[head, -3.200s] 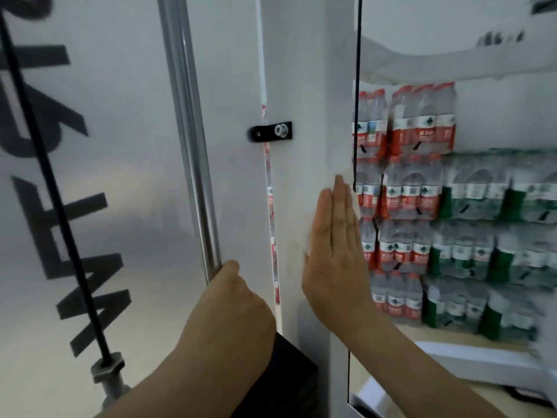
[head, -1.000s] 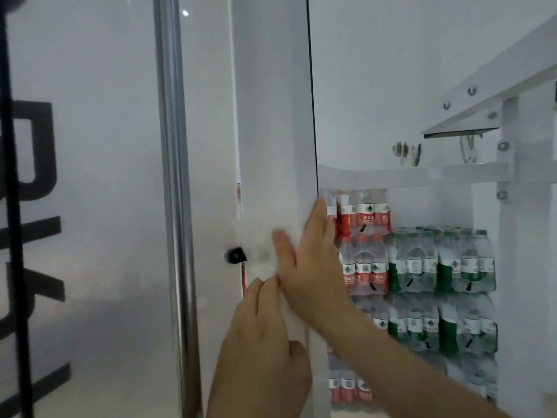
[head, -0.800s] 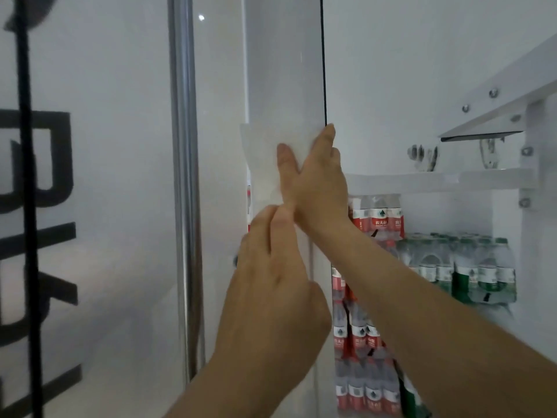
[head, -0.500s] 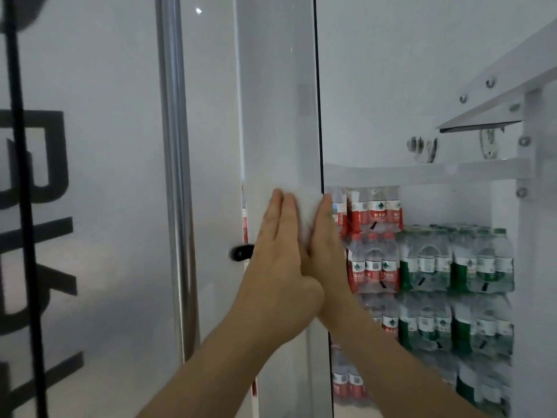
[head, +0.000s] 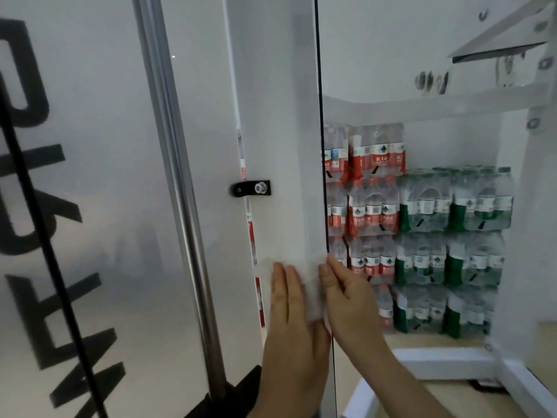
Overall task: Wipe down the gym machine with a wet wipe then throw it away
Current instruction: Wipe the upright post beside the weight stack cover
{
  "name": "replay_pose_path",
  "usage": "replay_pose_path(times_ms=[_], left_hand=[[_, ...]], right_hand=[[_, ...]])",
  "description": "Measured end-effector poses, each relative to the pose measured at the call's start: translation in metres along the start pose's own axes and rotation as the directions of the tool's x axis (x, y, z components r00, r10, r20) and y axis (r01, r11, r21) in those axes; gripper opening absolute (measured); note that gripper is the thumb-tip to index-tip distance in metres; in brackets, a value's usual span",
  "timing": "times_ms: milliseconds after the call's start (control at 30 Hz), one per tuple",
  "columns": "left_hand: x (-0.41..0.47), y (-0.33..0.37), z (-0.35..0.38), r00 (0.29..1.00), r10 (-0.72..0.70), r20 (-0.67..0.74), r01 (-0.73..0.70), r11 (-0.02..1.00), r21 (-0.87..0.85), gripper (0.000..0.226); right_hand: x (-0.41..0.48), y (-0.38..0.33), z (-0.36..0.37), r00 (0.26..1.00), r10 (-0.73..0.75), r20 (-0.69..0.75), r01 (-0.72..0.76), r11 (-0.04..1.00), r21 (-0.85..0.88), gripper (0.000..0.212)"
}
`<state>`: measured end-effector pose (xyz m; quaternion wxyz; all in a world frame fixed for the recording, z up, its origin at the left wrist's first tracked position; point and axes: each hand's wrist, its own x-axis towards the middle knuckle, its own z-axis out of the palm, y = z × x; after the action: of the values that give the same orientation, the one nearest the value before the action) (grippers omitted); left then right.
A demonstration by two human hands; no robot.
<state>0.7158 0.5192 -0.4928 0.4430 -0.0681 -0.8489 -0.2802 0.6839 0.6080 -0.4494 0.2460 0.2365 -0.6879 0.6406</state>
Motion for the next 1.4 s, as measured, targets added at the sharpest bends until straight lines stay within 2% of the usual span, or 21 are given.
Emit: replay_pose_path(times_ms=[100, 167, 233, 267, 334, 367, 467, 534, 600, 634, 667, 700, 734, 767, 834, 934, 1034, 1101, 1201, 1301, 1401], left_hand=[[-0.009, 0.011, -0.002, 0.978, -0.19, -0.082, 0.18, 0.978, -0.109, 0.053], [-0.003, 0.028, -0.016, 0.932, -0.362, -0.016, 0.344, 0.898, -0.273, 0.033], [0.005, 0.041, -0.034, 0.856, -0.502, 0.127, 0.487, 0.699, -0.524, 0.027], [0.009, 0.046, -0.043, 0.817, -0.533, 0.222, 0.529, 0.536, -0.658, 0.019], [0.014, 0.052, -0.058, 0.761, -0.527, 0.378, 0.544, 0.202, -0.814, 0.011], [0.015, 0.052, -0.064, 0.753, -0.514, 0.412, 0.515, 0.07, -0.854, 0.013], [0.02, 0.048, -0.073, 0.748, -0.499, 0.439, 0.375, -0.228, -0.898, 0.02], [0.023, 0.047, -0.073, 0.729, -0.536, 0.427, 0.303, -0.307, -0.902, 0.02], [0.027, 0.045, -0.07, 0.705, -0.591, 0.392, 0.268, -0.29, -0.919, 0.017], [0.03, 0.045, -0.068, 0.692, -0.624, 0.364, 0.27, -0.244, -0.931, 0.017], [0.034, 0.043, -0.065, 0.682, -0.658, 0.32, 0.287, -0.162, -0.944, 0.017], [0.038, 0.041, -0.063, 0.682, -0.684, 0.26, 0.317, -0.043, -0.947, 0.016], [0.042, 0.038, -0.058, 0.691, -0.7, 0.181, 0.356, 0.111, -0.928, 0.016], [0.046, 0.035, -0.054, 0.709, -0.7, 0.087, 0.397, 0.294, -0.869, 0.017], [0.05, 0.03, -0.047, 0.775, -0.625, -0.095, 0.427, 0.629, -0.65, 0.021], [0.044, 0.028, -0.042, 0.839, -0.507, -0.198, 0.39, 0.814, -0.431, 0.018], [0.026, 0.014, -0.043, 0.872, -0.483, -0.085, 0.43, 0.836, -0.342, 0.03], [0.017, 0.007, -0.046, 0.87, -0.49, 0.057, 0.479, 0.813, -0.33, 0.049], [0.017, 0.007, -0.054, 0.864, -0.479, 0.159, 0.499, 0.766, -0.404, 0.068], [0.019, 0.007, -0.057, 0.835, -0.5, 0.228, 0.546, 0.706, -0.451, 0.065], [0.007, 0.009, -0.058, 0.787, -0.499, 0.363, 0.61, 0.72, -0.332, 0.061]], right_hand=[[-0.001, 0.007, -0.017, 0.987, -0.157, -0.042, 0.135, 0.935, -0.327, 0.016], [-0.001, -0.004, -0.026, 0.97, -0.242, -0.006, 0.221, 0.896, -0.386, 0.011], [-0.001, -0.02, -0.034, 0.993, -0.096, 0.074, 0.111, 0.964, -0.242, 0.009], [0.002, -0.027, -0.038, 0.986, 0.082, 0.146, -0.073, 0.995, -0.064, 0.01], [0.009, -0.034, -0.045, 0.853, 0.363, 0.375, -0.482, 0.823, 0.301, 0.021], [0.011, -0.035, -0.048, 0.793, 0.411, 0.449, -0.587, 0.713, 0.384, 0.028], [0.006, -0.036, -0.045, 0.712, 0.449, 0.54, -0.7, 0.508, 0.502, 0.025], [0.002, -0.037, -0.038, 0.726, 0.475, 0.498, -0.682, 0.402, 0.611, 0.018], [0.005, -0.037, -0.034, 0.815, 0.476, 0.331, -0.545, 0.433, 0.718, 0.019], [0.008, -0.037, -0.032, 0.87, 0.438, 0.225, -0.453, 0.534, 0.714, 0.022], [0.011, -0.037, -0.028, 0.931, 0.348, 0.114, -0.339, 0.699, 0.63, 0.024], [0.014, -0.037, -0.024, 0.983, 0.183, 0.0, -0.166, 0.888, 0.428, 0.023], [0.016, -0.035, -0.02, 0.995, -0.074, -0.068, 0.082, 0.988, 0.13, 0.018], [0.016, -0.031, -0.016, 0.937, -0.347, -0.026, 0.34, 0.928, -0.153, 0.015], [0.016, -0.018, -0.01, 0.736, -0.628, 0.251, 0.657, 0.574, -0.489, 0.026], [0.01, 0.002, -0.005, 0.587, -0.563, 0.581, 0.757, 0.128, -0.64, 0.047], [0.009, 0.013, -0.011, 0.488, -0.425, 0.762, 0.772, -0.198, -0.605, 0.055], [0.021, 0.004, -0.015, 0.424, -0.356, 0.833, 0.766, -0.349, -0.54, 0.059], [0.043, -0.02, -0.004, 0.444, -0.363, 0.819, 0.713, -0.41, -0.569, 0.059], [0.034, -0.01, 0.013, 0.479, -0.238, 0.845, 0.705, -0.469, -0.532, 0.066], [0.013, 0.008, 0.008, 0.374, -0.088, 0.923, 0.755, -0.549, -0.358, 0.066]])
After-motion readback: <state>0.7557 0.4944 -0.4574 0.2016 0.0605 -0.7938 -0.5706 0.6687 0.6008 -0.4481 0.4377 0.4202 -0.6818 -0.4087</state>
